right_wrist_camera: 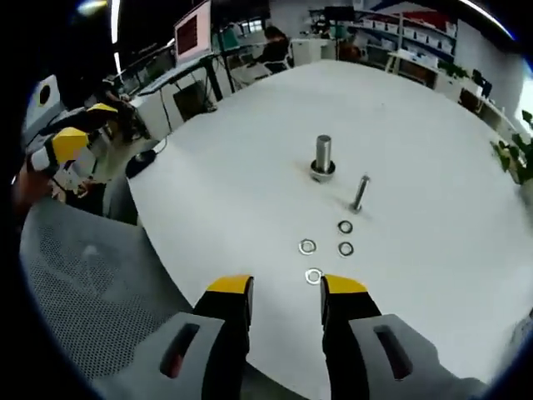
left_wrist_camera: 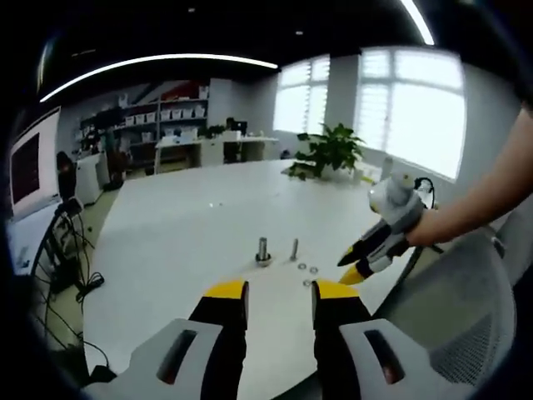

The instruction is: Place the washer onto the threaded stud by aligning its center hole with the stud, sliding it down to the base, and recovering from edge contact or off-axis alignment until the washer reaches the visible bottom stop.

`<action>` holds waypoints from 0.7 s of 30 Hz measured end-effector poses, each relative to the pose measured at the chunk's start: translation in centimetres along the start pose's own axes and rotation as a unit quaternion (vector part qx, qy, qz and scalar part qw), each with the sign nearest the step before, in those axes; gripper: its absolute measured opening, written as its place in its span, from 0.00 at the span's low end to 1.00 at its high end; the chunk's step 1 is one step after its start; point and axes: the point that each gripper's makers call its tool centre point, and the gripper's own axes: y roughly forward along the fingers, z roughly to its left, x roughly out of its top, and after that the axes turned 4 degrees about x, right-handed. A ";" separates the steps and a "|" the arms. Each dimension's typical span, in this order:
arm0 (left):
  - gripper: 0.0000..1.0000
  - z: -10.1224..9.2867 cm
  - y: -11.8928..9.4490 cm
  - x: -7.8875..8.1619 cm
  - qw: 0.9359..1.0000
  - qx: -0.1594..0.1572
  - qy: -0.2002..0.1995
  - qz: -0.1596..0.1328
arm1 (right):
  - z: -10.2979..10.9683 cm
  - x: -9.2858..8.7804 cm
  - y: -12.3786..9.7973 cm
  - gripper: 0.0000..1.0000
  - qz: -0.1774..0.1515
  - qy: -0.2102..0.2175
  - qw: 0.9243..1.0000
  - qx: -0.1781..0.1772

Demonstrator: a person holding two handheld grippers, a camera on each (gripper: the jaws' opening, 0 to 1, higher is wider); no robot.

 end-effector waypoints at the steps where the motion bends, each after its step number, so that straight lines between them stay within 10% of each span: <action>1: 0.28 0.0 0.0 -0.1 1.000 0.000 0.001 0.002 | -0.2 -0.3 0.4 0.33 0.008 -0.002 1.000 0.001; 21: 0.29 -0.3 0.4 -0.6 1.000 -0.007 0.006 0.017 | -2.7 -1.9 3.9 0.23 0.097 -0.038 0.994 -0.017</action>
